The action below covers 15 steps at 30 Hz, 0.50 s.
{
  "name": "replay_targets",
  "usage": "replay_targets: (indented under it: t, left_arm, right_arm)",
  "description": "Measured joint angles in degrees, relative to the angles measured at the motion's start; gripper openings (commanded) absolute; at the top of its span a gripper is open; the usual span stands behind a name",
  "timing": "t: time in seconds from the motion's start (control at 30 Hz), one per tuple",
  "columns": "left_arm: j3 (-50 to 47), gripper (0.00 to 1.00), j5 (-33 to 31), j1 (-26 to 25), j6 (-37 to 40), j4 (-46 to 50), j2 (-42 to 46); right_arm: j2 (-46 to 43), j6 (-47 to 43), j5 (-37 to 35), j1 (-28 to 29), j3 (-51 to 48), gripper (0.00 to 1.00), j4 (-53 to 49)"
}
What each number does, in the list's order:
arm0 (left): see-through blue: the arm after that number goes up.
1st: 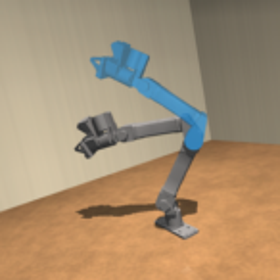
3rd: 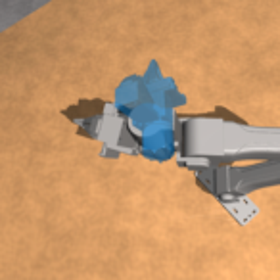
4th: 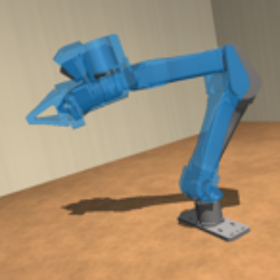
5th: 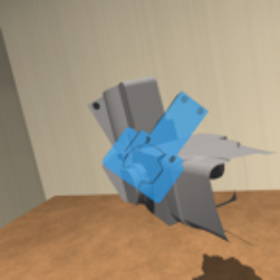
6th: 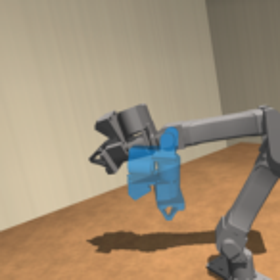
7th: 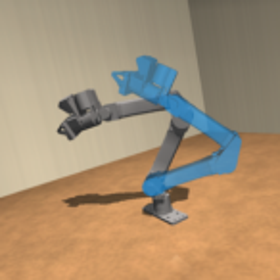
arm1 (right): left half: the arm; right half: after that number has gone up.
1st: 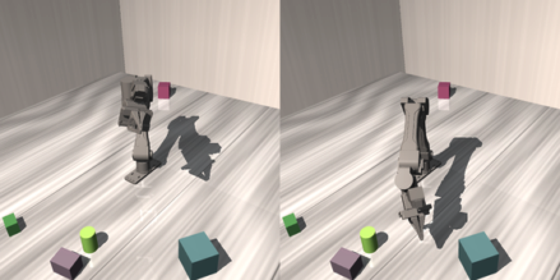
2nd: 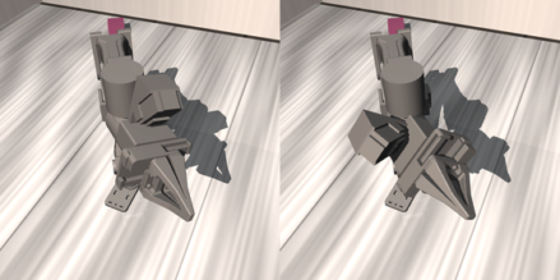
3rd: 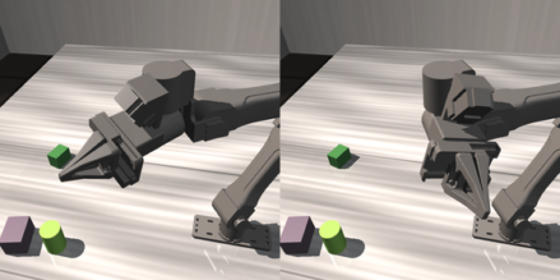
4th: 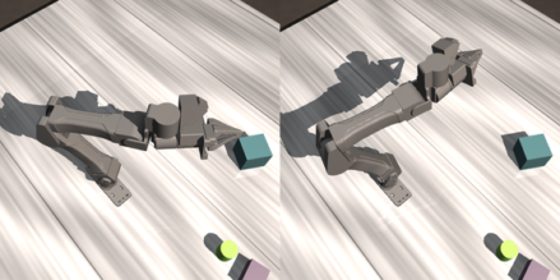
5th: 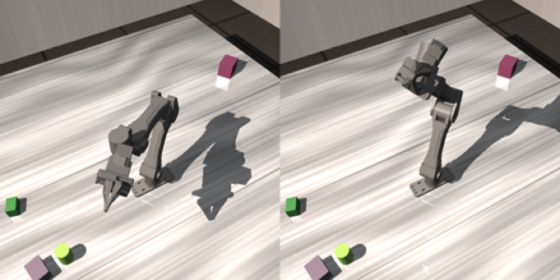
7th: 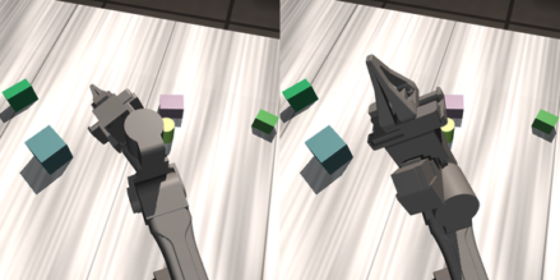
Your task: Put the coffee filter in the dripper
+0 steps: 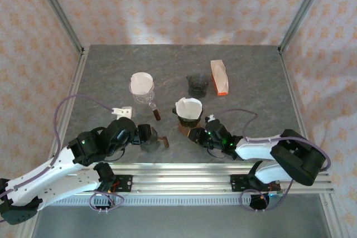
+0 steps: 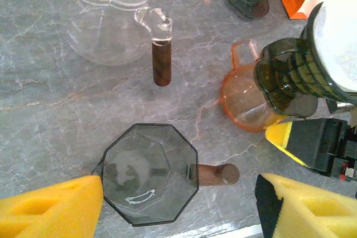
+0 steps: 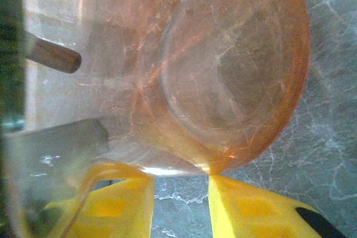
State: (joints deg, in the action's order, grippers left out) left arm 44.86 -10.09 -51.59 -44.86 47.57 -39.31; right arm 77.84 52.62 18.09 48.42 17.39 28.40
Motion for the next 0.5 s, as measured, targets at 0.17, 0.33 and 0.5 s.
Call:
replay_targets:
  t: [0.17,0.33,0.5]
  left_arm:
    - [-2.01,0.74,-0.87,0.13,-1.31,1.14,2.36]
    - [-3.61,0.74,-1.16,1.14,-2.38,2.43,5.92]
    - [-4.90,0.73,-1.33,1.90,-3.41,3.10,7.08]
  right_arm:
    - [4.11,-2.32,1.46,-0.68,3.13,0.31,0.17]
    - [7.65,-4.04,2.60,-1.62,6.27,0.30,0.52]
    - [11.15,-5.40,3.48,-2.38,9.53,0.30,0.83]
